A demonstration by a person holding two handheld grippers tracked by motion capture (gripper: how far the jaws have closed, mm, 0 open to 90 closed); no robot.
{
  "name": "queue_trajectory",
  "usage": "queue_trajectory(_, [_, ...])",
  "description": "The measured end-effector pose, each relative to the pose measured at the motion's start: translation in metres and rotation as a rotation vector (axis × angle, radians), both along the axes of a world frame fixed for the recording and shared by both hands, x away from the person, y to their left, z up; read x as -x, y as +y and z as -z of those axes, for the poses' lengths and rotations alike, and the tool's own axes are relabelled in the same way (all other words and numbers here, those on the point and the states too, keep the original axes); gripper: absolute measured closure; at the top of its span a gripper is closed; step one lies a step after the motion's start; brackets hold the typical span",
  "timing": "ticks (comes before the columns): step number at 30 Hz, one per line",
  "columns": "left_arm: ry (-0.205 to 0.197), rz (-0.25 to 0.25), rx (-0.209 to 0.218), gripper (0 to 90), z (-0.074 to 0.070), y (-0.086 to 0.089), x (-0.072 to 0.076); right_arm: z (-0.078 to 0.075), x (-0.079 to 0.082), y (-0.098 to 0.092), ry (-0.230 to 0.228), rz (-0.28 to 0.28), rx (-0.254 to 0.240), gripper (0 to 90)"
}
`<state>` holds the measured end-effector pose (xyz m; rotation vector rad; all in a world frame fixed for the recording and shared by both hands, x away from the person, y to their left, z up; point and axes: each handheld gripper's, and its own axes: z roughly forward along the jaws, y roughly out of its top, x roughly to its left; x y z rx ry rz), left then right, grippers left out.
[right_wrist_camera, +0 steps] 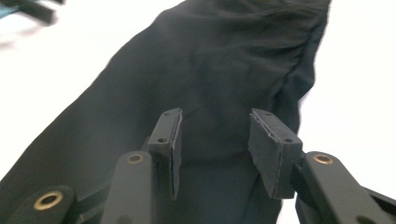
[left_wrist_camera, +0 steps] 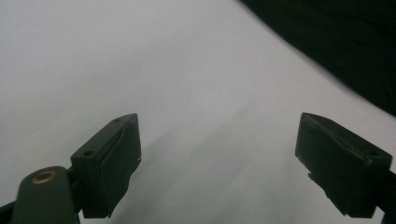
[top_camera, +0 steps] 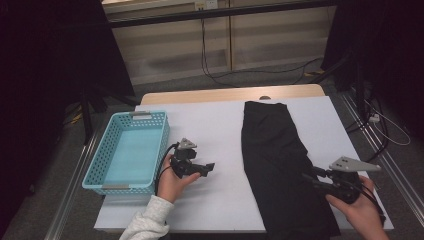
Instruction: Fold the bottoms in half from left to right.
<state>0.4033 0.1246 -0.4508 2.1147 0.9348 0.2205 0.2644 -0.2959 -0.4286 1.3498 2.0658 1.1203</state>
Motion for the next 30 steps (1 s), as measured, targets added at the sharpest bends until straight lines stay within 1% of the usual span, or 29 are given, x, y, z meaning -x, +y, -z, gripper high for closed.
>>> queue_trajectory(2, [-0.003,0.000,0.000,14.3,0.000,0.001,0.000,0.003,-0.011,0.003,0.014,0.005,0.028,55.0])
queue_trajectory(3, [-0.003,0.000,-0.001,14.3,-0.001,0.002,0.001,0.008,-0.020,0.004,0.022,0.028,0.073,57.8])
queue_trajectory(5, [-0.003,0.001,-0.004,14.3,0.000,0.003,0.001,0.009,-0.022,0.003,0.030,0.031,0.073,58.1])
queue_trajectory(6, [-0.002,-0.002,-0.005,14.4,0.000,0.004,0.001,0.014,-0.025,0.000,0.043,0.057,0.077,58.8])
queue_trajectory(8, [-0.003,-0.003,-0.004,14.3,0.000,0.004,0.001,0.016,-0.026,-0.001,0.048,0.059,0.076,59.1])
queue_trajectory(9, [-0.001,-0.002,-0.009,14.4,0.000,0.005,0.001,0.018,-0.027,-0.002,0.059,0.069,0.077,61.6])
queue_trajectory(11, [-0.001,-0.006,-0.008,14.4,0.000,0.005,0.001,0.024,-0.030,-0.004,0.072,0.082,0.080,63.6])
queue_trajectory(12, [-0.001,-0.006,-0.009,14.4,0.000,0.005,0.001,0.026,-0.032,-0.004,0.080,0.083,0.081,65.3])
queue_trajectory(13, [-0.001,-0.005,-0.011,14.4,0.000,0.005,0.001,0.029,-0.033,-0.003,0.095,0.083,0.092,65.6])
queue_trajectory(14, [-0.004,-0.004,-0.009,14.7,-0.001,0.005,0.002,0.035,-0.034,-0.001,0.098,0.077,0.093,69.4])
queue_trajectory(15, [-0.003,-0.004,-0.008,14.7,-0.001,0.004,0.002,0.035,-0.034,-0.001,0.098,0.077,0.093,69.4])
queue_trajectory(16, [-0.006,-0.001,-0.011,14.7,-0.001,0.004,0.001,0.036,-0.034,-0.001,0.089,0.081,0.084,72.1])
queue_trajectory(17, [-0.008,-0.003,-0.012,14.7,-0.001,0.004,0.001,0.035,-0.034,-0.001,0.096,0.069,0.076,80.5])
queue_trajectory(18, [-0.004,-0.005,-0.010,14.7,-0.001,0.003,0.001,0.034,-0.034,0.000,0.103,0.053,0.070,86.6])
queue_trajectory(19, [-0.003,-0.002,-0.014,14.7,0.000,0.003,0.001,0.034,-0.034,0.001,0.105,0.038,0.076,88.8])
queue_trajectory(21, [-0.002,-0.003,-0.010,14.8,0.000,0.004,0.001,0.032,-0.034,0.002,0.096,0.039,0.075,89.5])
queue_trajectory(22, [-0.003,-0.003,-0.010,14.7,-0.001,0.003,0.001,0.030,-0.033,0.000,0.097,0.039,0.062,89.5])
queue_trajectory(25, [-0.006,0.000,-0.004,14.7,-0.002,0.004,0.002,0.015,-0.027,-0.008,0.074,0.054,0.025,89.7])
queue_trajectory(26, [-0.005,-0.001,-0.001,14.7,-0.002,0.004,0.002,0.010,-0.024,-0.011,0.074,0.051,0.028,89.7])
queue_trajectory(27, [-0.005,0.000,-0.005,14.7,-0.002,0.004,0.002,0.008,-0.022,-0.013,0.072,0.052,0.054,89.7])
queue_trajectory(28, [-0.005,-0.003,-0.005,14.8,-0.001,0.004,0.001,0.011,-0.021,-0.018,0.072,0.065,0.102,89.6])
queue_trajectory(29, [-0.005,-0.003,-0.005,14.7,-0.001,0.004,0.001,0.011,-0.021,-0.018,0.072,0.065,0.102,89.6])
queue_trajectory(30, [-0.003,-0.004,-0.008,14.7,-0.001,0.005,0.001,0.015,-0.021,-0.019,0.081,0.069,0.092,89.3])
